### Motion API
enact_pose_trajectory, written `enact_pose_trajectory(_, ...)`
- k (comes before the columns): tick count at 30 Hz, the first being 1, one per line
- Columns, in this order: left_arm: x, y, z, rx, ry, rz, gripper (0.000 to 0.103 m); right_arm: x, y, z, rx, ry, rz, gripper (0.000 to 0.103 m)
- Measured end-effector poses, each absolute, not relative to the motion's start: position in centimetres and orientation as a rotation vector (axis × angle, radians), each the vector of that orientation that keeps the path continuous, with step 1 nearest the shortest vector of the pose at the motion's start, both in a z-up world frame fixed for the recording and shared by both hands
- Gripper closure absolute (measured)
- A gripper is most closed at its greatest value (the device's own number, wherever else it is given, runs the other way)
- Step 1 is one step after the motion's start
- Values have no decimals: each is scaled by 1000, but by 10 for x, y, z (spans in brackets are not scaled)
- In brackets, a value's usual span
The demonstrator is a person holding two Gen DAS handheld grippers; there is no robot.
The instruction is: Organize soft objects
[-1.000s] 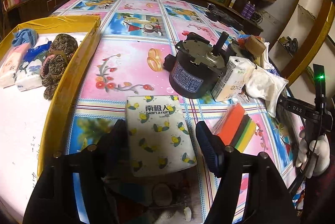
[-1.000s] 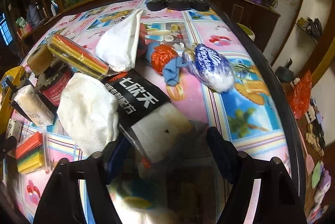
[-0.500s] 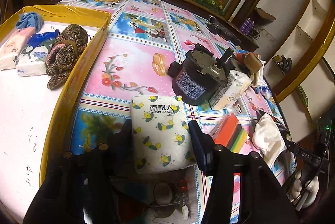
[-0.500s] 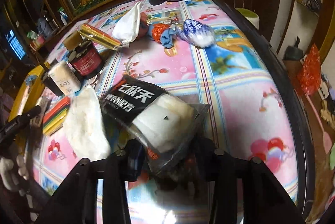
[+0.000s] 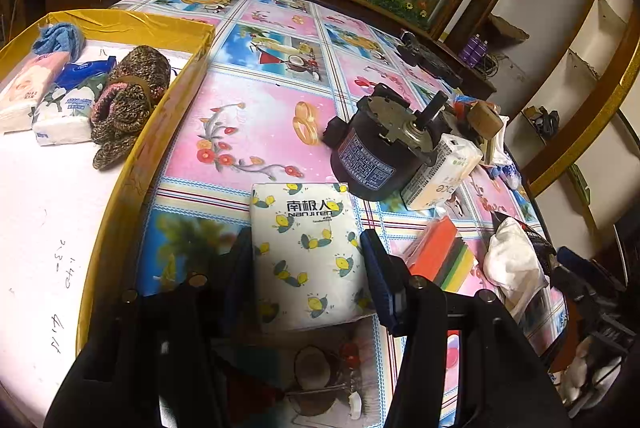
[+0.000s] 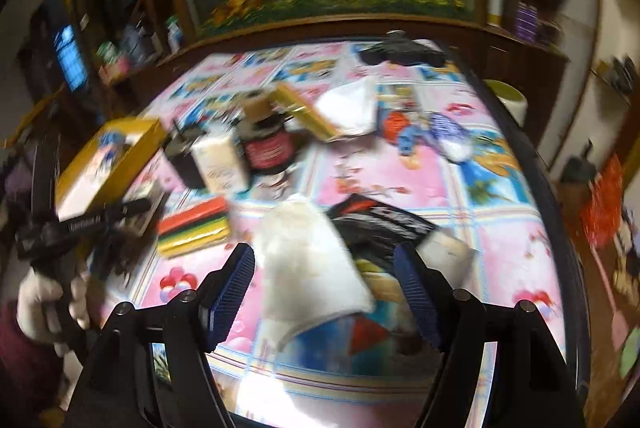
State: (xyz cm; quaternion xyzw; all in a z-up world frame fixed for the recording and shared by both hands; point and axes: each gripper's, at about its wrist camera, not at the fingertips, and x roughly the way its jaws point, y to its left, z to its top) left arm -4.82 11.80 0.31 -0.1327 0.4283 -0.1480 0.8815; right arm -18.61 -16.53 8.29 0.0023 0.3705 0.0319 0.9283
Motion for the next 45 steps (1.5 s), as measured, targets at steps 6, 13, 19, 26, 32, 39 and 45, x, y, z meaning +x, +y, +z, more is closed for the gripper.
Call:
enact_pose_trajectory(6, -47, 117, 3, -267, 893, -301, 52, -147, -144, 47, -83, 892, 29, 89)
enact_pose_trajectory(13, -74, 137, 33, -383, 830, -419, 52, -169, -140, 89, -41, 796, 35, 92)
enact_pose_trajectory(19, -90, 195, 67, -444, 774, -414, 52, -189, -105, 134, -49, 727, 161, 92)
enact_pose_trajectory(26, -73, 288, 76, -410, 784, -169, 52, -161, -45, 150, 2, 766, 391, 92)
enact_pose_trajectory(32, -33, 330, 62, -385, 858, -68, 52, -124, 5, 152, 29, 834, 523, 91)
enact_pose_trajectory(39, 20, 343, 44, -344, 923, -32, 52, -73, 59, 134, 25, 939, 582, 91)
enact_pose_trajectory(45, 39, 360, 26, -392, 940, 40, 50, -34, 105, 110, -18, 996, 601, 91)
